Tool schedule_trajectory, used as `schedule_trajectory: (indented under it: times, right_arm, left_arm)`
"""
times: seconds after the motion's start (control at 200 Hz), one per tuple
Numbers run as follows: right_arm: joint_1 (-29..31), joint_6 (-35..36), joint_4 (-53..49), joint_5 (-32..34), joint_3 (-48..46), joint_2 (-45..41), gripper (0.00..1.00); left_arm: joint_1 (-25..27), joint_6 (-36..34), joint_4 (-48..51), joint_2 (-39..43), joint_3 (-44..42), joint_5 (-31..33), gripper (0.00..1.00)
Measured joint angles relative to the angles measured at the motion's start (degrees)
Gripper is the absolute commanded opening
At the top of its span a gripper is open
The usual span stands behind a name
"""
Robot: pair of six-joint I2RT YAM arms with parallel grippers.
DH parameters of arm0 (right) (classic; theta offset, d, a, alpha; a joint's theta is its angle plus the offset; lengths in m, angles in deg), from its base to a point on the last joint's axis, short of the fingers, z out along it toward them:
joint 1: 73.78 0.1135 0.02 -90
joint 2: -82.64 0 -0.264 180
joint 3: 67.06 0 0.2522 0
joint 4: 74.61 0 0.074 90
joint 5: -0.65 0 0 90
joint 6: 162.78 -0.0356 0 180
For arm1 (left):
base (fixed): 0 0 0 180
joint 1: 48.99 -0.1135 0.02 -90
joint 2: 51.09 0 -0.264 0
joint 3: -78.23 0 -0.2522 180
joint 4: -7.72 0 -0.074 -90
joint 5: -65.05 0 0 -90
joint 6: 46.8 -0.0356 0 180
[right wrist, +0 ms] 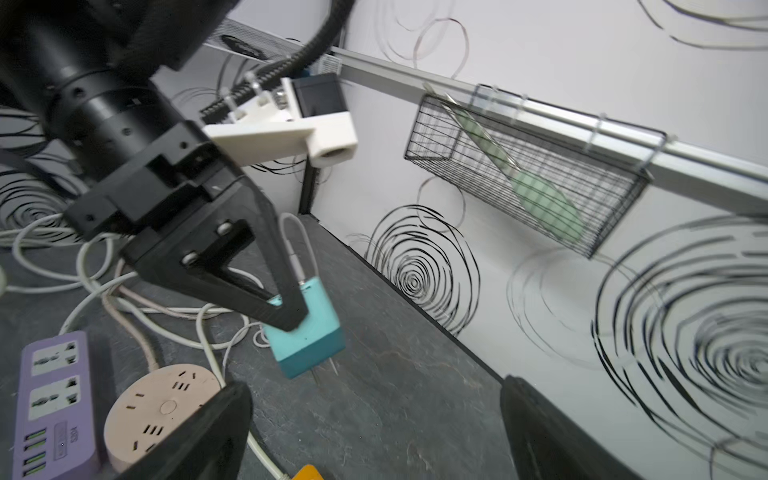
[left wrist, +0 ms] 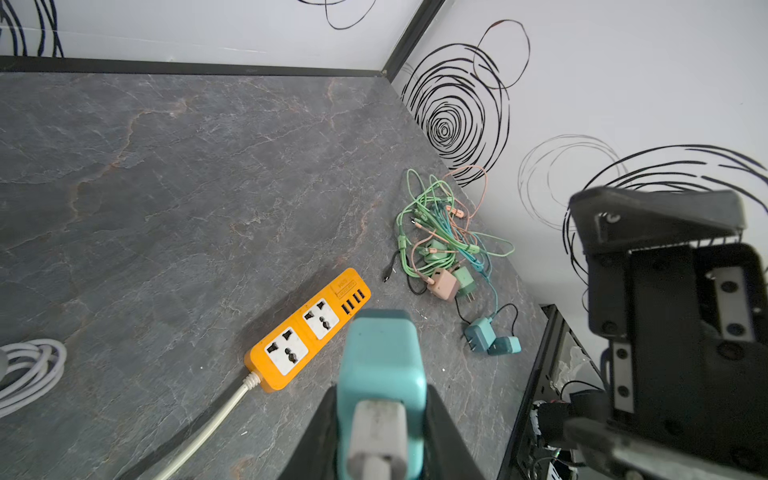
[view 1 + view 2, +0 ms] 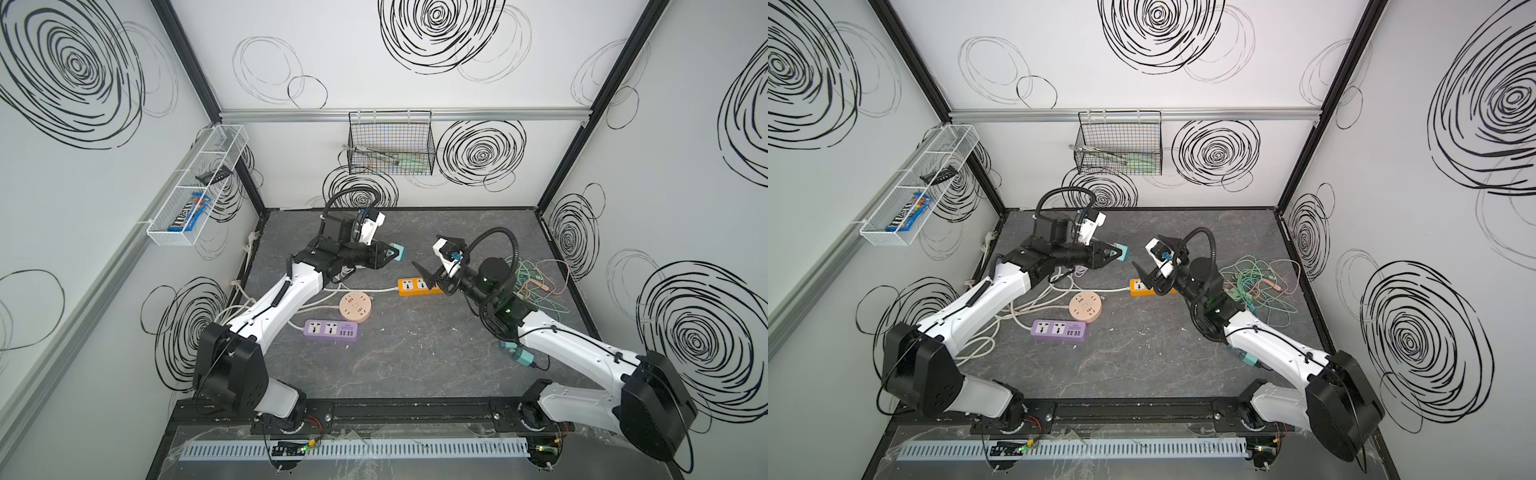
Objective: Insert the plug
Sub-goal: 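Open the right gripper and draw it back from the teal charger, then lower the teal charger with the left gripper into the yellow strip's socket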
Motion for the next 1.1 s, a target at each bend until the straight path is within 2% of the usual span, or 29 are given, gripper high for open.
schedule_trajectory:
  times: [0.165, 0.355, 0.63, 0.891, 1.101]
  right_arm:
    - [-2.71, -13.07, -8.76, 9.57, -2.45, -5.05, 0.97]
    - [-6.58, -22.8, -16.65, 12.35, -8.85, -12.48, 0.97]
    - [-12.17, -28.79, -20.35, 8.83, -14.49, -21.57, 0.97]
    - [-14.6, -30.36, -21.94, 6.8, -14.49, -22.8, 0.97]
    - [-14.67, -30.56, -23.28, 5.53, -14.49, -22.77, 0.97]
  left_arm:
    - [2.75, -2.64, 0.28, -3.8, 2.27, 4.04, 0.0]
    - [4.72, -8.37, 1.03, -6.93, 3.06, 6.78, 0.0]
    - [10.6, -22.29, 0.92, -8.61, 2.47, 13.55, 0.0]
    - [10.62, -36.15, 10.49, -17.59, 11.15, 20.04, 0.0]
    - [10.27, -44.19, 16.24, -20.98, 14.05, 22.49, 0.0]
